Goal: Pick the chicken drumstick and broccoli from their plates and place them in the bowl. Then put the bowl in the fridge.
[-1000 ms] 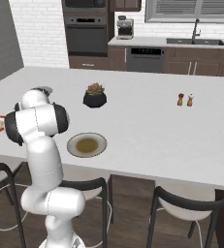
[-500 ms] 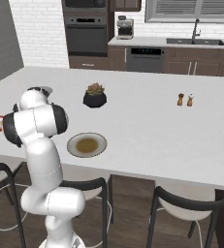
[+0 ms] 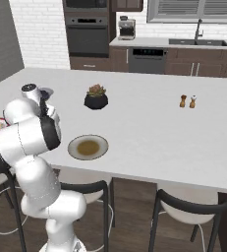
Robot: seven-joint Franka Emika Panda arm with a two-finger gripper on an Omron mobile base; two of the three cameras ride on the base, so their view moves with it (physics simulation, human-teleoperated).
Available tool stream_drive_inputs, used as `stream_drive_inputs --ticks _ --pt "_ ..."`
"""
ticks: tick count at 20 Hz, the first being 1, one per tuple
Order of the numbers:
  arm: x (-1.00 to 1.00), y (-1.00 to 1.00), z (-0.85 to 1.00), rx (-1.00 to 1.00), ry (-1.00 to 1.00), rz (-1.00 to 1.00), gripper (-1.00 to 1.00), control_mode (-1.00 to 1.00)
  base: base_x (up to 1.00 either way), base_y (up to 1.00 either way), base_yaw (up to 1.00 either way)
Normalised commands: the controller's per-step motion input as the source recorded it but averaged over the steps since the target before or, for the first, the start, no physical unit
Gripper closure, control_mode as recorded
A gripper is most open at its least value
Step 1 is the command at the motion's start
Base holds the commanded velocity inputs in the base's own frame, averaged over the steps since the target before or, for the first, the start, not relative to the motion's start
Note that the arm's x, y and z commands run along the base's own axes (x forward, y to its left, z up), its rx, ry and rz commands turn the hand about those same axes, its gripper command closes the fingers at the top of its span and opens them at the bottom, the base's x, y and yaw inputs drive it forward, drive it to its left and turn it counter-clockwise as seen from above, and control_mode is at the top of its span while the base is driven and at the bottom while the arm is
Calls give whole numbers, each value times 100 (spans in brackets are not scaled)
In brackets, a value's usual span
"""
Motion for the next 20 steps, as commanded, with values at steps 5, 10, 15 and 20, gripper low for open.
stream_drive_inputs --ticks 5,10,15,20 --pt "-81 -98 16 4 0 -4 -100 -100 0 0 0" --pt "-66 -99 43 3 -1 -2 -100 -100 0 0 0" --pt "-55 -97 67 -7 7 0 -100 -100 0 0 0" --pt "-60 -96 26 -8 7 0 -100 -100 0 0 0"
